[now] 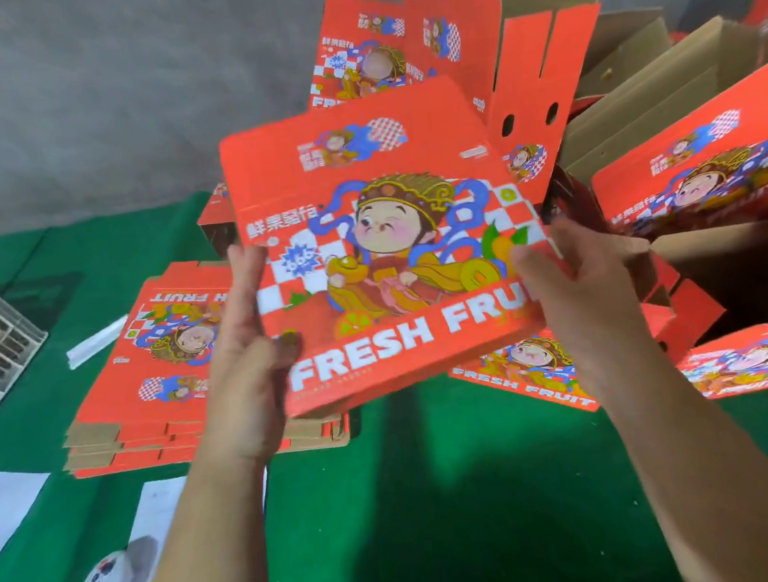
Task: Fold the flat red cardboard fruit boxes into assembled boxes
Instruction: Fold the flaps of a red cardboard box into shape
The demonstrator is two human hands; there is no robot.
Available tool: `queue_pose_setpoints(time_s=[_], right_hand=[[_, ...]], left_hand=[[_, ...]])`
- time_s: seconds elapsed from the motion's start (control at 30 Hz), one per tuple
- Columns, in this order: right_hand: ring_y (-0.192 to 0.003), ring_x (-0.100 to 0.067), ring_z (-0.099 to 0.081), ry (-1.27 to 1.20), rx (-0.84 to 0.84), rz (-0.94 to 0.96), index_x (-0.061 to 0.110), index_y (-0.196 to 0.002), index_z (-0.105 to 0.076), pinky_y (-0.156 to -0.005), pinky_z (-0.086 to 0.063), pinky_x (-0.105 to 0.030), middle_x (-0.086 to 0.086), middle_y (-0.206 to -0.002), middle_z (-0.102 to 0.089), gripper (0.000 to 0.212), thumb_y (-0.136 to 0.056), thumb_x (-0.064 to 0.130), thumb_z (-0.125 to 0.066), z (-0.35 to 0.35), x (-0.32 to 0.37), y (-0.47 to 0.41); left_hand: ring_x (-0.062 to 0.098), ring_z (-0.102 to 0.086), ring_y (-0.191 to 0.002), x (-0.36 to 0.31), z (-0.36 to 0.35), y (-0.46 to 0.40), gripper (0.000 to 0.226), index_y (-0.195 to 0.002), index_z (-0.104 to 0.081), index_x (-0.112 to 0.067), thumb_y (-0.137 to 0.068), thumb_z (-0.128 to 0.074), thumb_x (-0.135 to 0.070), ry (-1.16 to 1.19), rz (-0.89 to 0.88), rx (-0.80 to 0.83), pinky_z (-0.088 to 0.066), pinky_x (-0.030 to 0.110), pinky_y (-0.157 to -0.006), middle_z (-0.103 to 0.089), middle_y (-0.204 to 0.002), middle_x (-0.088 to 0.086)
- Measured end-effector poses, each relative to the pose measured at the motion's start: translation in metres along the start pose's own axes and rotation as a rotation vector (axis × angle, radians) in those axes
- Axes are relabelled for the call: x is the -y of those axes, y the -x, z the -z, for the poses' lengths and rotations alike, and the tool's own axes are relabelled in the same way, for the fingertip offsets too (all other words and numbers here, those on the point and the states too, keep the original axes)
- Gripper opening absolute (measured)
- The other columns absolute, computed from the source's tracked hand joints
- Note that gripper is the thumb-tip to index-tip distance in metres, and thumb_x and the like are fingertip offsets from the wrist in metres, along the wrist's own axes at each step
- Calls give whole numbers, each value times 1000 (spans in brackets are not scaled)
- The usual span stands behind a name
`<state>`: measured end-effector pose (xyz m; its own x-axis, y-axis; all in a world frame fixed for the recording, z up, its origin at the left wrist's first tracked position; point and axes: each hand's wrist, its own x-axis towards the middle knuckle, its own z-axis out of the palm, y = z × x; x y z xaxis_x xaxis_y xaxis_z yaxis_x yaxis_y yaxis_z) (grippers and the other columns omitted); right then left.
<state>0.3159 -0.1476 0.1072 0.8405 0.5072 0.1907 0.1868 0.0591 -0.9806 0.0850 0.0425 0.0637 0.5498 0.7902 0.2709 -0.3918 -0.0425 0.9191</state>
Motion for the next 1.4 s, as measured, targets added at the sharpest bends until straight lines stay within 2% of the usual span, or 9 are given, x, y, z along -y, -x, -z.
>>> queue_pose_setpoints(time_s=[0.17,0.27,0.33,0.57,0.77,0.87,0.97,1.1,1.4], right_hand=[[-94,4,-71,157,-55,239,32,-129,-70,-76,-52,-11,20,-106,-76,33,-96,37,-71,27,-23,-7],[-103,0,-67,133,-171,257,37,-138,-63,-89,-55,-23,13,-118,-73,48,-92,44,-72,47,-38,-12],[-106,5,-64,172,-261,276,36,-143,-59,-94,-53,-21,22,-120,-70,56,-89,42,-72,64,-47,-14],[-126,-11,-58,163,-395,481,26,-149,-47,-102,-47,-23,5,-141,-57,57,-99,38,-68,121,-78,-22],[-125,-30,-61,187,-481,405,37,-145,-40,-104,-51,-45,-14,-142,-57,58,-97,40,-71,150,-111,-44],[-136,-29,-54,202,-613,375,12,-153,-35,-113,-44,-50,-12,-149,-52,72,-99,44,-69,179,-122,-64],[-151,-33,-36,407,-689,125,6,-160,-25,-125,-28,-50,-14,-165,-34,94,-95,62,-63,197,-118,-85],[-156,-44,-12,633,-512,-276,25,-165,-17,-126,-19,-54,-20,-172,-4,99,-84,52,-69,161,-94,-94],[-114,-32,-47,248,-621,153,14,-122,-47,-101,-41,-52,-10,-122,-42,46,-79,13,-61,51,-95,-35]], left_hand=[[31,-44,-145,-3,-44,-3,109,-162,-2,-51,-85,-58,2,-290,-144,152,-59,26,-83,-11,-173,13],[52,-31,-149,1,-71,-16,110,-160,3,-53,-86,-77,-40,-444,-24,36,-39,67,-113,-19,-163,37],[38,-33,-153,9,-94,-22,113,-160,10,-47,-91,-76,-19,-351,-83,41,-38,52,-120,-28,-167,19],[35,-39,-149,30,-143,-38,92,-162,-13,-25,-93,-64,6,-277,-190,174,-35,62,-119,-32,-164,14],[14,-37,-133,51,-202,-57,97,-166,-10,-18,-91,-68,1,-643,-336,183,-33,37,-121,-33,-142,13],[18,-41,-135,49,-231,-69,92,-165,-18,-12,-88,-64,8,-577,-357,355,-40,35,-117,-37,-143,13],[19,-41,-143,53,-256,-85,85,-165,-22,-19,-91,-61,-4,-766,-307,558,-31,13,-115,-40,-157,10],[29,-47,-140,71,-273,-89,66,-159,-37,-22,-97,-60,-23,-1031,-31,850,-42,35,-113,-47,-154,12],[-3,-61,-98,93,-242,-53,34,-139,-62,-18,-105,-57,-21,-428,243,479,-46,18,-92,-67,-114,-15]])
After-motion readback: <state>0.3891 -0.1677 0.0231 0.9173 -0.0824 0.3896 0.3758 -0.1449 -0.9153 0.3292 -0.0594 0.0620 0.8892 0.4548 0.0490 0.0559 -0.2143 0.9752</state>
